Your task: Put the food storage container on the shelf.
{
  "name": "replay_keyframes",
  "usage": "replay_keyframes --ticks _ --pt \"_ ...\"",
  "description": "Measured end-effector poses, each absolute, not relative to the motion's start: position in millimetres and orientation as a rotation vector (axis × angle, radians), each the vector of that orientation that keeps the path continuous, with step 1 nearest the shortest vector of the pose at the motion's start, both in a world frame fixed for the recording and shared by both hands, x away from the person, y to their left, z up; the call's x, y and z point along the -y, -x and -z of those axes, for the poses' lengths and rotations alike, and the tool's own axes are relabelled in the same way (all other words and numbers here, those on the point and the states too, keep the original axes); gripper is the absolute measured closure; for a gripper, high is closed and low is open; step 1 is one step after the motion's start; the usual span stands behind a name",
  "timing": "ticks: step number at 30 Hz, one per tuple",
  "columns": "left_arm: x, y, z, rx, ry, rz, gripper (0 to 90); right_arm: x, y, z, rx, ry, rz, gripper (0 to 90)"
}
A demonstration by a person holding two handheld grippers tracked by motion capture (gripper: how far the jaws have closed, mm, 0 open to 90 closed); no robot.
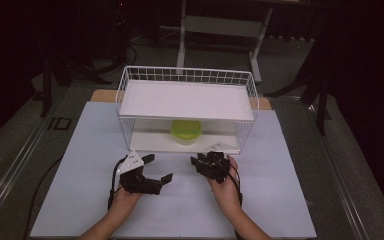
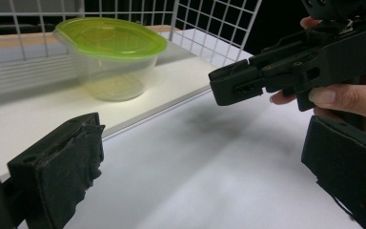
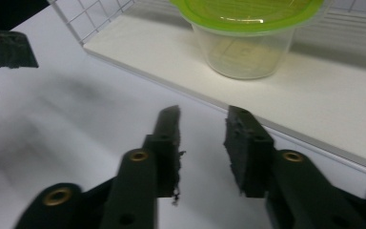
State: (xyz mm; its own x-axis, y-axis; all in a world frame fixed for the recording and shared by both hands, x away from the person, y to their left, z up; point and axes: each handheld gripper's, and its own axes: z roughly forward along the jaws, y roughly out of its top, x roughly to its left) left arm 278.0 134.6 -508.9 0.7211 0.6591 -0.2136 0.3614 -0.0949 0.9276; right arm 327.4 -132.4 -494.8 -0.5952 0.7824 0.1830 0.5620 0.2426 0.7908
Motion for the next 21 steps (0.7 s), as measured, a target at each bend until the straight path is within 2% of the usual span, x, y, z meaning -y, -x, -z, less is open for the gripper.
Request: replay_keyframes --ticks 4,6,8,13,21 --pt "-135.8 -278.8 502.1 -0.795 -1.724 -0.305 1.1 140.5 -322.9 491.7 -2.259 -1.243 -1.307 44.0" --pt "-136.7 -278.3 497.8 -0.785 -1.727 -0.308 1.2 143.5 -320.1 490.2 -2.262 -1.188 -1.341 28.5" --pt "-137.0 -276.6 494.0 -0.776 -1.730 -0.305 1.2 145.4 -317.1 488.7 -2.295 -1.141 -1.340 21.4" --pt "-137.8 -271.5 487.9 -0.746 -1.757 -0.295 1.2 146.4 -308.2 485.1 -2.308 -1.063 -1.349 15.1" --pt "-141.1 -264.6 486.7 -0.721 -1.785 -0.241 1.1 146.8 -299.4 479.4 -2.301 -1.067 -1.396 15.1"
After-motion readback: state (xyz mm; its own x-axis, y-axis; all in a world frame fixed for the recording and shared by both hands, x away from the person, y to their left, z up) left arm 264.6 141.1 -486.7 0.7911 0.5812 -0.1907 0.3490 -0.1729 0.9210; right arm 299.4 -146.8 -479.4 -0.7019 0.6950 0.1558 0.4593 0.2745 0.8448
